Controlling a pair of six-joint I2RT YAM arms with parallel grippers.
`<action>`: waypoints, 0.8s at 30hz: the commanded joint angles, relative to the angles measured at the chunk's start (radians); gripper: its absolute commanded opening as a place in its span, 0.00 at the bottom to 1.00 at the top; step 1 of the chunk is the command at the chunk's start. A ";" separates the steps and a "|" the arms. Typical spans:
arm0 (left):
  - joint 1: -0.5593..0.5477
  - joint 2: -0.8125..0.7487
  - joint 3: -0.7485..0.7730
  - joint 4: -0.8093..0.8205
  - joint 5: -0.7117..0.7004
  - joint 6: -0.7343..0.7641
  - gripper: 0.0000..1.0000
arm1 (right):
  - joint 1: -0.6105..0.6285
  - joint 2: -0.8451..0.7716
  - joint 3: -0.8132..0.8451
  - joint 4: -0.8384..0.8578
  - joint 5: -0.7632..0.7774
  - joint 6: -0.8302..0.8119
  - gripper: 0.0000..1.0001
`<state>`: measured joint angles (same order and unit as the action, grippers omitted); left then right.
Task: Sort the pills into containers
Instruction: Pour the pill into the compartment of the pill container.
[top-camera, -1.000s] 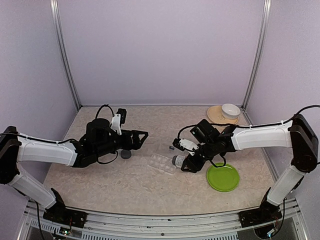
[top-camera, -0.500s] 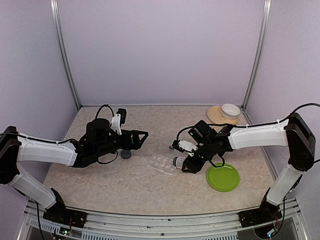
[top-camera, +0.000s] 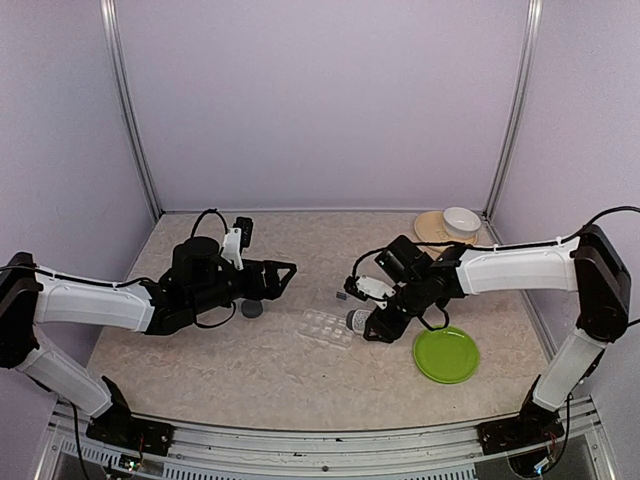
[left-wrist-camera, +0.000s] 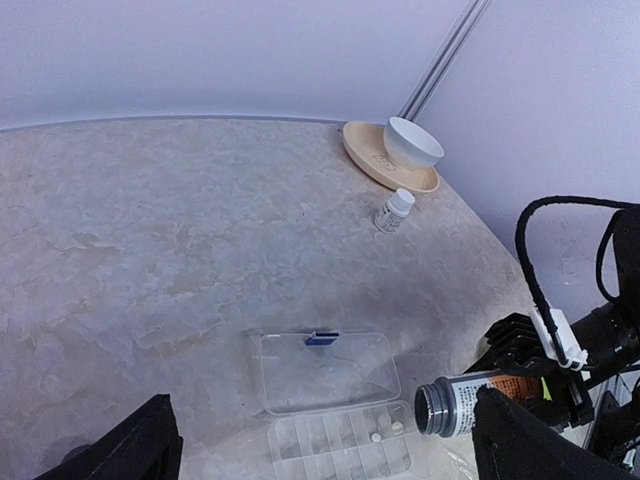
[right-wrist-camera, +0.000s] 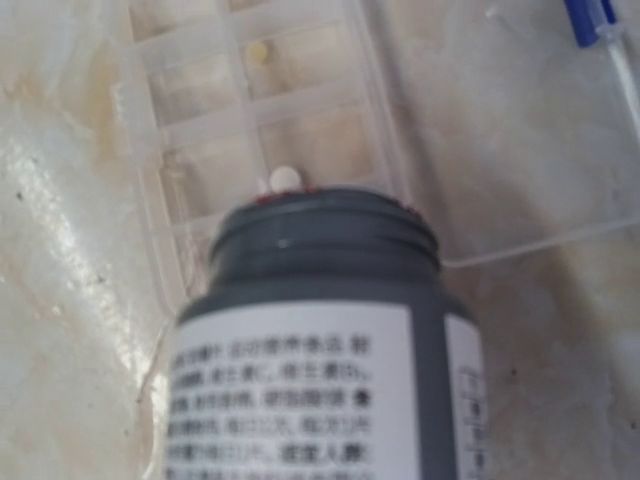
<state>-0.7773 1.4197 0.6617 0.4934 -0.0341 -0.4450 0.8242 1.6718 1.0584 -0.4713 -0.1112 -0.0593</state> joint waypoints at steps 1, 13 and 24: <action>0.006 -0.007 -0.015 0.033 0.008 -0.001 0.99 | -0.004 0.006 0.040 -0.050 0.010 -0.005 0.00; 0.006 -0.007 -0.022 0.040 0.009 -0.004 0.99 | -0.004 0.048 0.071 -0.100 0.005 -0.010 0.00; 0.006 -0.001 -0.028 0.049 0.007 -0.006 0.99 | -0.005 0.076 0.124 -0.154 0.011 -0.018 0.00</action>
<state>-0.7773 1.4197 0.6468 0.5091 -0.0334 -0.4461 0.8242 1.7294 1.1416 -0.5903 -0.1081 -0.0666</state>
